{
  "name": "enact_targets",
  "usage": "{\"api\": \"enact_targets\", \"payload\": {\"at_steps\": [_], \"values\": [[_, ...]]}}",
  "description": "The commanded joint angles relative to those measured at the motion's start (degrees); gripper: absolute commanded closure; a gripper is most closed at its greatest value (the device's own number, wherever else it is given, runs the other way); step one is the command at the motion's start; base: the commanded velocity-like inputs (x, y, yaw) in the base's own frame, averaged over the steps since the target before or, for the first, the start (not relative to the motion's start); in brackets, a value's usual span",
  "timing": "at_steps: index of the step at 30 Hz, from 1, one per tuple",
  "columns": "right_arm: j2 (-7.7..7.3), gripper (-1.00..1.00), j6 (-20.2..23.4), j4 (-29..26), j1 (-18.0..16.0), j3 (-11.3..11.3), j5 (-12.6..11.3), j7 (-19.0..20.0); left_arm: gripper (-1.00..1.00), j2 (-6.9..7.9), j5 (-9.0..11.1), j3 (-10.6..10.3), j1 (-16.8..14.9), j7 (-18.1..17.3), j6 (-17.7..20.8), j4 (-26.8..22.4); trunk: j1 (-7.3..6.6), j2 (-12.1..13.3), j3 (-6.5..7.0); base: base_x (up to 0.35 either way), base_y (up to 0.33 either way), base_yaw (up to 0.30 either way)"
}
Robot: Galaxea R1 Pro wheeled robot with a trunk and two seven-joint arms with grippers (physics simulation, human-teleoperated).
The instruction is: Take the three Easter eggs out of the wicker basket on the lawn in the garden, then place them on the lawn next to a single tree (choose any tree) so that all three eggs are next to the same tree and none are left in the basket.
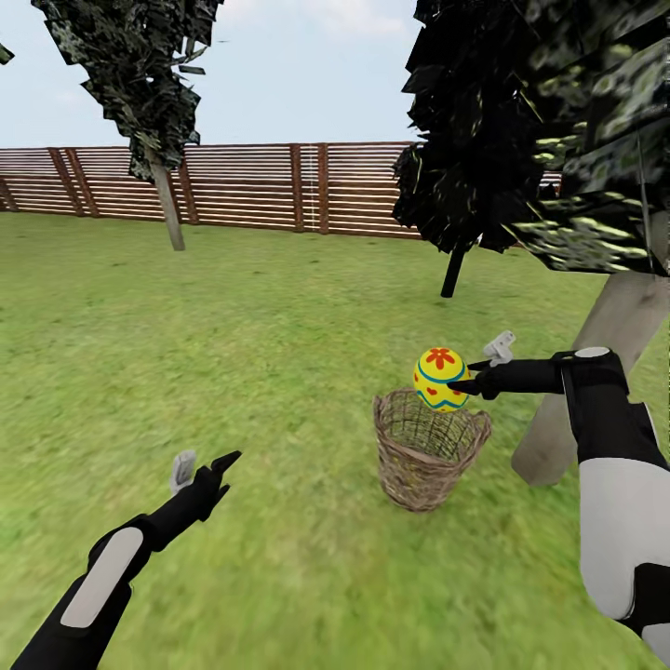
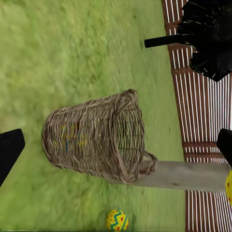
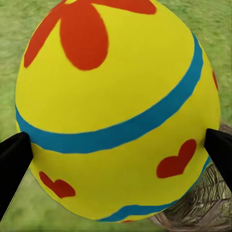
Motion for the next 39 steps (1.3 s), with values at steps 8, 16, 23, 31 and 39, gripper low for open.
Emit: {"api": "enact_targets", "payload": {"at_steps": [8, 16, 23, 31, 39], "values": [[0.36, 1.00, 0.50, 0.10, -0.05, 0.26, 0.71, 0.34, -1.00, -0.01, 0.25, 0.02, -0.03, -0.14, 0.40, -0.07, -1.14, 2.00, 0.85, -0.184, 0.059, 0.000], [2.51, 1.00, 0.48, 0.40, 0.60, 0.20, 0.52, 0.03, -1.00, -0.01, 0.42, 0.01, -0.03, -0.94, 0.32, -0.10, -1.14, 2.00, 1.11, -0.002, 0.001, -0.096], [2.30, 1.00, 0.58, 1.05, 2.90, -2.34, 0.31, 0.10, -1.00, -0.01, 0.46, 0.00, -0.03, -0.98, 0.32, -0.41, -1.14, 2.00, 1.58, 0.000, 0.000, -0.205], [2.15, 1.00, -0.15, 0.87, 8.23, -12.10, 0.55, -0.06, -1.00, -0.10, 0.36, 0.00, -0.03, -0.98, 0.25, -0.17, -1.14, 2.00, 2.12, 0.000, 0.000, -0.206], [1.79, 1.00, -0.50, 1.03, 10.18, -18.07, 1.09, -0.15, -1.00, -0.95, 0.26, 0.00, -0.03, -0.98, 0.25, -0.07, -1.14, 2.00, 2.48, 0.000, 0.000, -0.138]]}}
